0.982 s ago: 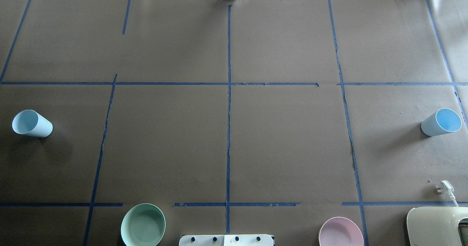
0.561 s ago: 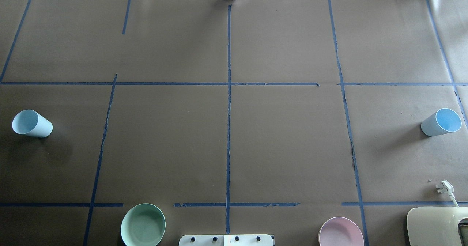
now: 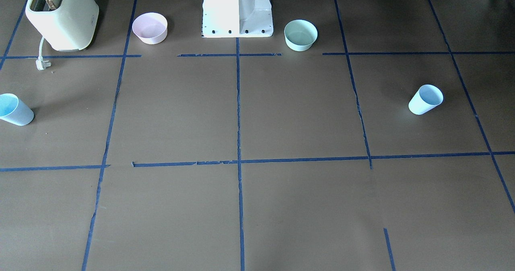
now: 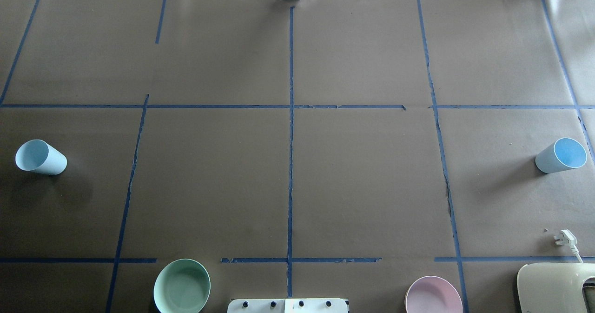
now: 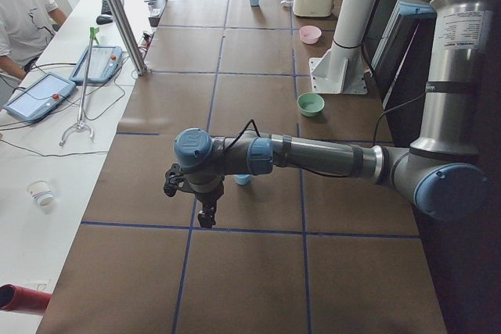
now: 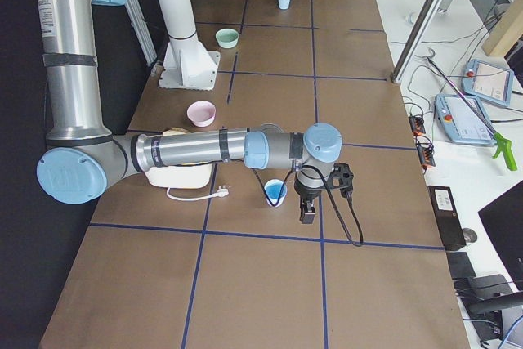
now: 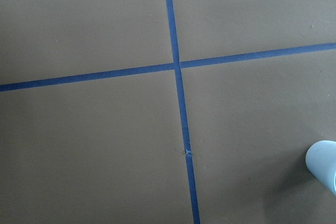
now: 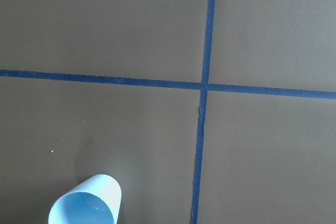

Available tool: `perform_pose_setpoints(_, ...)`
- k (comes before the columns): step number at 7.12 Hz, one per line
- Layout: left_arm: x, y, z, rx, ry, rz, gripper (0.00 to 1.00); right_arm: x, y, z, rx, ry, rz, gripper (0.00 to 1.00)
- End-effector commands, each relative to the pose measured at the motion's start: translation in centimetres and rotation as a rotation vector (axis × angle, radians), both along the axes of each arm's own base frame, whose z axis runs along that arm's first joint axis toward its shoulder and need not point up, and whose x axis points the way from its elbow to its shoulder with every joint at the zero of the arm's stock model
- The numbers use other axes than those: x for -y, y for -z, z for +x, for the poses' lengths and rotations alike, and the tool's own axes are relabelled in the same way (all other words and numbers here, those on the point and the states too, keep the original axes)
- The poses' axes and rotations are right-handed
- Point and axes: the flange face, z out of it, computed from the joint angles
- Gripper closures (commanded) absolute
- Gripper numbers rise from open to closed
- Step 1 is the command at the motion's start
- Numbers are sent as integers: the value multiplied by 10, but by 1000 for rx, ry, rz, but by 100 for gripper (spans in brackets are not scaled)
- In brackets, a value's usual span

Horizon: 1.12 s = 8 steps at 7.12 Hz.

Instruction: Stack blue cups with both arms

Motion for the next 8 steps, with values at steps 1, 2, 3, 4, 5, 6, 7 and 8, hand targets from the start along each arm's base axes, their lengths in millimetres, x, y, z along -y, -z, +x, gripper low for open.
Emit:
perform_pose_setpoints(1, 0, -1, 1, 2, -2, 2, 0, 0, 2, -1, 2, 1, 6, 0)
perform_pose_setpoints(2, 0, 2, 2, 0, -2, 8, 0, 0, 2, -1, 5, 1, 6, 0)
perform_pose_setpoints(3, 0, 3, 2, 0, -3, 11, 0, 0, 1, -1, 5, 1, 4, 0)
perform_pose_setpoints(4, 0, 2, 4, 2, -7, 10, 0, 0, 1, -1, 5, 1, 4, 0)
perform_pose_setpoints(5, 0, 3, 4, 0, -7, 10, 0, 0, 2, -1, 6, 1, 4, 0)
perform_pose_setpoints(6, 0, 3, 5, 0, -9, 14, 0, 0, 1, -1, 5, 1, 4, 0)
perform_pose_setpoints(7, 2, 5, 8, 0, -9, 15, 0, 0, 1, -3, 6, 3, 2, 0)
perform_pose_setpoints(8, 8, 19, 45, -1, 1, -11, 0, 0, 2, -5, 8, 8, 3, 0)
